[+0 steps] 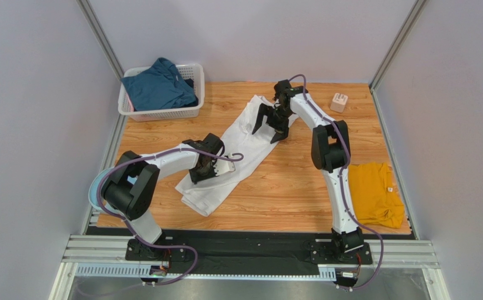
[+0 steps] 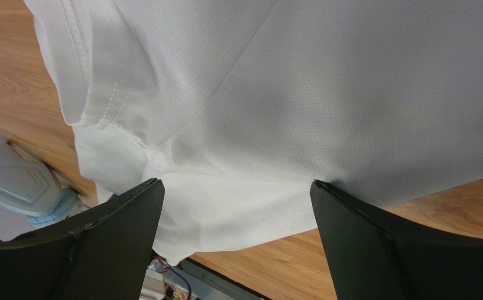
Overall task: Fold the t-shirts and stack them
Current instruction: Rotate the tshirt 90 degrees
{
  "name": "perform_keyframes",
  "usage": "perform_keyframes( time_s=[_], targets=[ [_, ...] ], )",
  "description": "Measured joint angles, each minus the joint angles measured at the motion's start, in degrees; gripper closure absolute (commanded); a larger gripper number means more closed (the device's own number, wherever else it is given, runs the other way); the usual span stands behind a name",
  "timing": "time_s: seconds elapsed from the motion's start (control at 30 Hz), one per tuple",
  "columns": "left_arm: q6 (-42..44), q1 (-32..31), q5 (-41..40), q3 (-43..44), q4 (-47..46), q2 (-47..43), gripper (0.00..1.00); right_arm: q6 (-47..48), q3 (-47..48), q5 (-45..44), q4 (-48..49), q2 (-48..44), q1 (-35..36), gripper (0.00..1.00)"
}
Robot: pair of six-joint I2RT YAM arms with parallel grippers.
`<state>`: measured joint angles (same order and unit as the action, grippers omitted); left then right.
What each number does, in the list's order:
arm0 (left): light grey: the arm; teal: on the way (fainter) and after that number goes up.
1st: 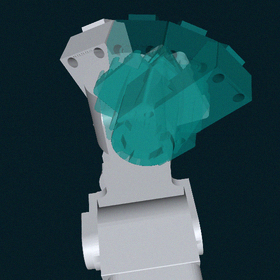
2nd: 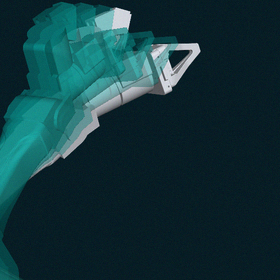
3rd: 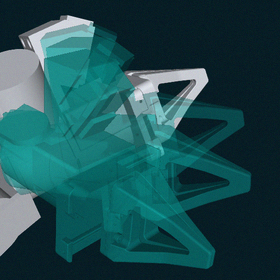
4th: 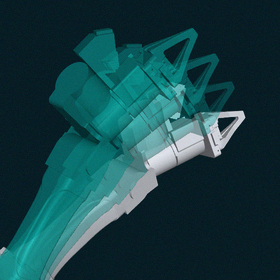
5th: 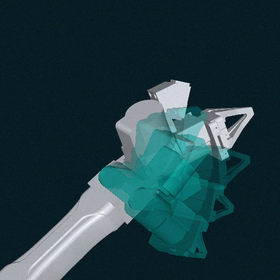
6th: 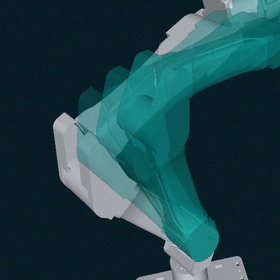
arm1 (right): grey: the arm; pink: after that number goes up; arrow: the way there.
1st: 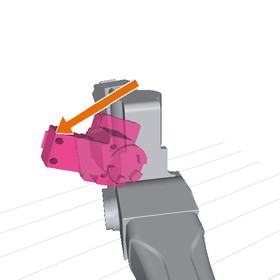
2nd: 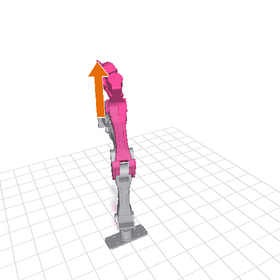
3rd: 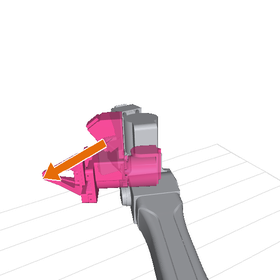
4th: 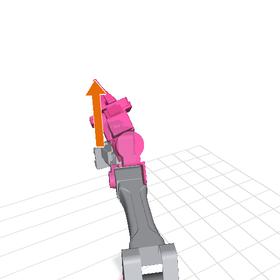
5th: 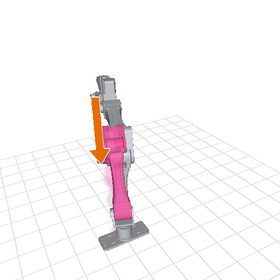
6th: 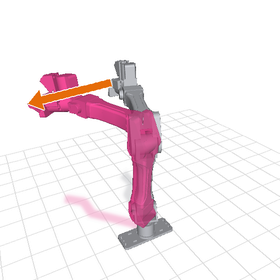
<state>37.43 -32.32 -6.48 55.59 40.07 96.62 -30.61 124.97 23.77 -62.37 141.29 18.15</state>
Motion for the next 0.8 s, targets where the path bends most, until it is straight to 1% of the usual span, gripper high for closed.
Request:
perform_keyframes(
  time_s=[0.2,0.3,0.63,0.8],
  targets=[
    [0.42,-4.55,-1.55,0.35,-0.52,0.63,0.78,-1.09,5.51,5.18,-2.1,3.85,-3.82,0.03],
    [0.22,-7.78,-1.05,2.64,0.83,2.47,0.78,-1.11,8.37,7.54,-2.51,5.75,-5.2,0.03],
    [-1.77,-20.06,4.72,12.02,6.4,9.49,0.78,-0.59,12.17,14.8,-2.58,9.22,-7.87,0.03],
    [-2.91,-23.67,9.33,17.31,9.29,12.92,0.78,-0.63,14.25,18.18,-2.38,10.93,-8.98,0.02]
  ],
)
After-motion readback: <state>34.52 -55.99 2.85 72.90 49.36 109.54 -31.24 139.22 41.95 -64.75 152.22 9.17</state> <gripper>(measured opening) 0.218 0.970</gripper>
